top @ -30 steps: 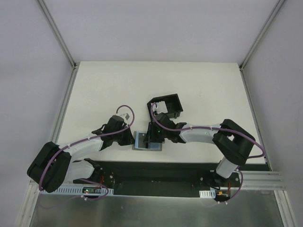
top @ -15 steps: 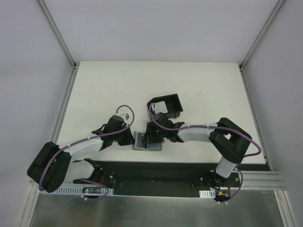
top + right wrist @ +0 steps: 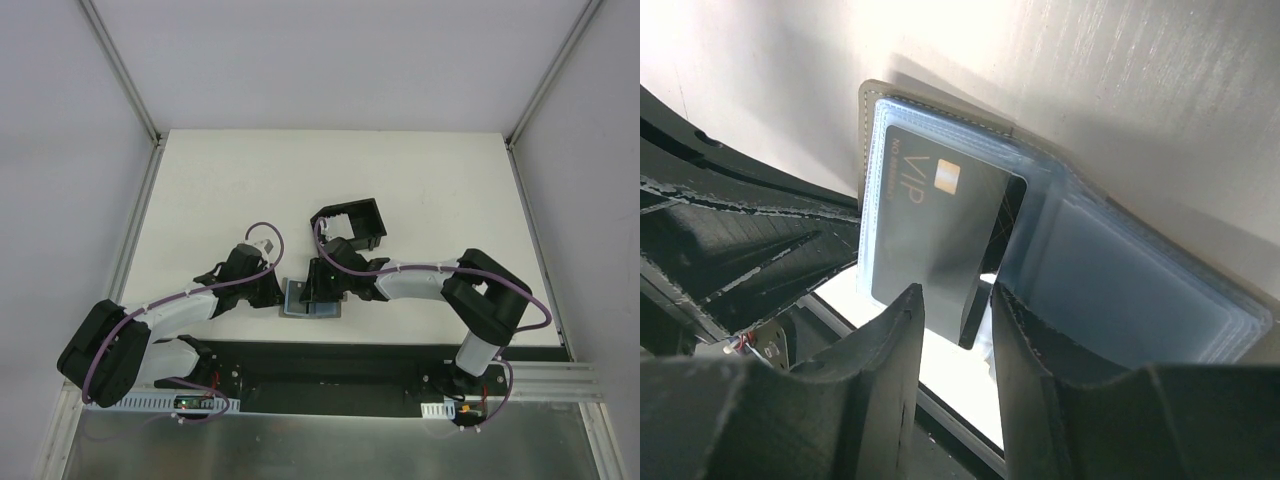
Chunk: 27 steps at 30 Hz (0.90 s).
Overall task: Put the credit cards into the card holder
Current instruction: Insert the credit card into the card holder.
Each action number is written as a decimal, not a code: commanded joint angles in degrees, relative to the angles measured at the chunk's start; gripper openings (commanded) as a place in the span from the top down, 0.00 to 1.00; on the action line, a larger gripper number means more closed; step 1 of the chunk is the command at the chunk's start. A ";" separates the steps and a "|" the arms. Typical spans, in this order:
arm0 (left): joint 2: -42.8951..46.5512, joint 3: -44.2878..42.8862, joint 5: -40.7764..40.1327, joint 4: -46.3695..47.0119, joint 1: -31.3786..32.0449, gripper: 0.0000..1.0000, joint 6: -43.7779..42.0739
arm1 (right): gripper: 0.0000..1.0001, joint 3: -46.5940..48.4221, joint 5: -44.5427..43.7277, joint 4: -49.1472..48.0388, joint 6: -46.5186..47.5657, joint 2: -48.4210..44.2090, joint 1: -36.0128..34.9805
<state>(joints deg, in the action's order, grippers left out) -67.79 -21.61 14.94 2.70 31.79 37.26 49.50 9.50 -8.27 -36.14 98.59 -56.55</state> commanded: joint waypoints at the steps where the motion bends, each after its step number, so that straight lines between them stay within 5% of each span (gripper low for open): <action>1: 0.64 1.21 -0.88 -2.96 -0.15 1.00 -0.96 | 0.65 0.69 1.67 -4.65 -0.16 -1.29 -0.40; 15: 2.31 1.83 -1.14 -3.05 -0.15 1.00 -0.34 | 0.59 -1.24 -5.98 0.97 0.37 -5.69 -0.13; 27: 1.96 1.48 -1.05 -3.14 -0.15 1.00 -0.25 | 0.59 2.97 1.49 -1.13 0.19 0.73 -0.49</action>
<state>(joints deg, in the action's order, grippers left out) -66.17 -20.78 14.81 2.28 31.79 37.28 49.10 7.75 -7.97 -36.16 97.73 -56.58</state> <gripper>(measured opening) 0.009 0.413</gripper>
